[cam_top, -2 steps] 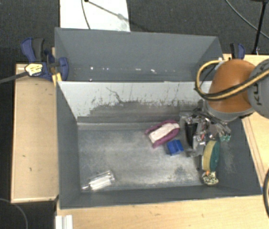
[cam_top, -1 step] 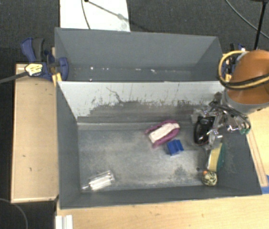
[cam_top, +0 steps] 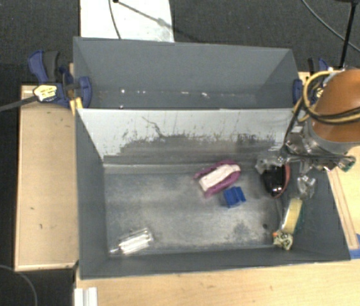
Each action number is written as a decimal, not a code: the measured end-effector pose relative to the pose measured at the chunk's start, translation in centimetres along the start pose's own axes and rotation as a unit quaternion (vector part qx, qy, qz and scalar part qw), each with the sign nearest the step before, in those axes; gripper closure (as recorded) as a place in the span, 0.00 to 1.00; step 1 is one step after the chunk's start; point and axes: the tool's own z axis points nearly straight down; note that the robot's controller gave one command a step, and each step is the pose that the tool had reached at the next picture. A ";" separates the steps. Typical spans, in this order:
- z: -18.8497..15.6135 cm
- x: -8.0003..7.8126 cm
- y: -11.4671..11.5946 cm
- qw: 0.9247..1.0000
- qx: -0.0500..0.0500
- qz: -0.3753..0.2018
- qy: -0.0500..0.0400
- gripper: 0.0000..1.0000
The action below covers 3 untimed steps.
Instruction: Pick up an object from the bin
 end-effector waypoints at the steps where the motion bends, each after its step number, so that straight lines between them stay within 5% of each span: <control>1: 3.9 -0.4 -0.5 0.999 -0.005 0.043 0.000 0.00; 2: 3.9 4.4 4.4 0.994 -0.004 0.110 0.007 0.00; 3: 4.0 4.2 4.5 0.994 -0.005 0.108 0.006 1.00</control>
Offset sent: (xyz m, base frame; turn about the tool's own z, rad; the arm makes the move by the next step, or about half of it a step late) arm 0.0018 -0.0094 -0.0417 0.0872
